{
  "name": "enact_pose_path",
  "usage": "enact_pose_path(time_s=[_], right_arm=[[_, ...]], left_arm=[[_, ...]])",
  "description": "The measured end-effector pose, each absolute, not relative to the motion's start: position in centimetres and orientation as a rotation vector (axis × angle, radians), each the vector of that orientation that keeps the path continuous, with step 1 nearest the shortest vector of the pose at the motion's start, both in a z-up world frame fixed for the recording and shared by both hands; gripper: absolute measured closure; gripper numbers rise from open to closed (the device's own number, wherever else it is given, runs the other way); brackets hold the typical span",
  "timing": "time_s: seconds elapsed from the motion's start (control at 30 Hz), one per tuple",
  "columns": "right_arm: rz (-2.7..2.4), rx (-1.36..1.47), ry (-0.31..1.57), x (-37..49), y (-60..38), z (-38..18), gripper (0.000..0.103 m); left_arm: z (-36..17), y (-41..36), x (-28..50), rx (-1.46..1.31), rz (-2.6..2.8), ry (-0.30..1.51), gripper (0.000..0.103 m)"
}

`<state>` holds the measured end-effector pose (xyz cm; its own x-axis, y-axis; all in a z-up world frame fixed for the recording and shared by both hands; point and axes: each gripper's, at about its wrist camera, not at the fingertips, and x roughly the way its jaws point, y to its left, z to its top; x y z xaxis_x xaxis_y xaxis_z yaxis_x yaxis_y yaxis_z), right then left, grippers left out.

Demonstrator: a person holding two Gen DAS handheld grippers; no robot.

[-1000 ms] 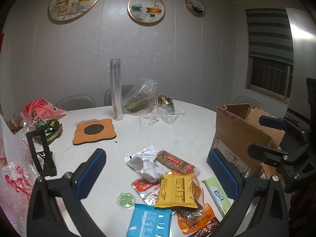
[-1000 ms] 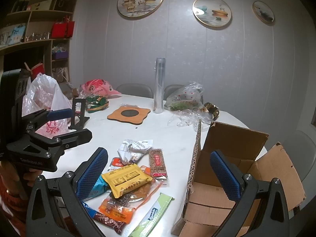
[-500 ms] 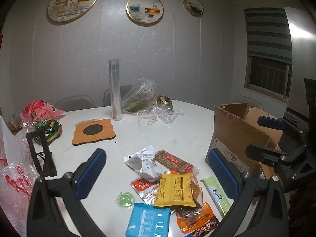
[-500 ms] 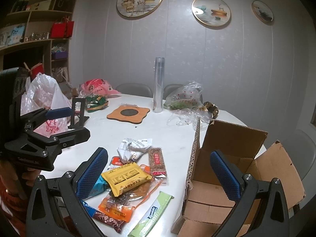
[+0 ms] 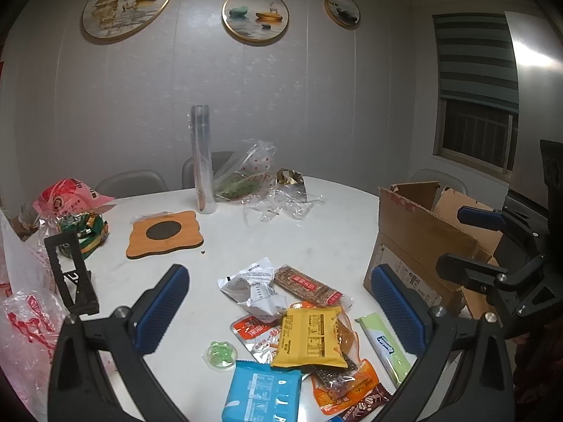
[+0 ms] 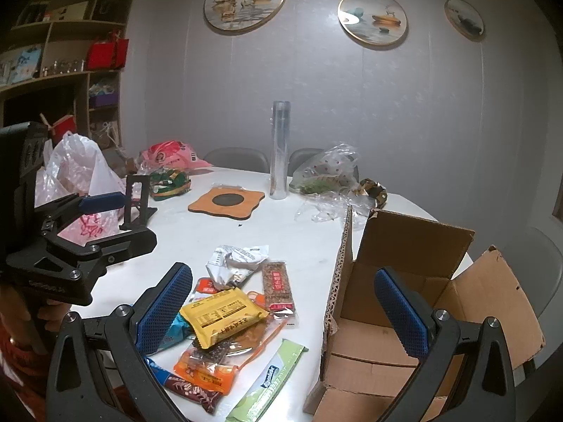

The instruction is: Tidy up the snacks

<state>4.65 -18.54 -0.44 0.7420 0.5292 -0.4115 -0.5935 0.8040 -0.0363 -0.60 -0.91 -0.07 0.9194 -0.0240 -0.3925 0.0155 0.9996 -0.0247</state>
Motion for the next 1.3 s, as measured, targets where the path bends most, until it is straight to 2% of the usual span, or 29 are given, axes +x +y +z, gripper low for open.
enact_pose_path(time_s=[0.63, 1.0, 1.07, 1.13, 1.3], right_arm=[[0.62, -0.156, 0.404, 4.4, -18.7, -0.7, 0.0], [0.658, -0.243, 0.344, 0.6, -15.9, 0.0, 0.001], [0.686, -0.249, 0.324, -0.4, -15.1, -0.2, 0.009], [0.7, -0.268, 0.317, -1.4, -14.1, -0.9, 0.025], [0.719, -0.252, 0.398, -0.9, -12.6, -3.5, 0.041]], left_arm=[[-0.1, -0.4, -0.6, -0.037, -0.041, 0.406, 0.001], [-1.0, 2.7, -1.9, -0.034, -0.005, 0.41, 0.001], [-1.6, 3.2, -2.0, -0.026, -0.008, 0.43, 0.001], [-2.2, 3.4, -2.0, -0.013, -0.01, 0.451, 0.001], [-4.4, 3.4, -1.9, 0.025, -0.032, 0.512, 0.001]])
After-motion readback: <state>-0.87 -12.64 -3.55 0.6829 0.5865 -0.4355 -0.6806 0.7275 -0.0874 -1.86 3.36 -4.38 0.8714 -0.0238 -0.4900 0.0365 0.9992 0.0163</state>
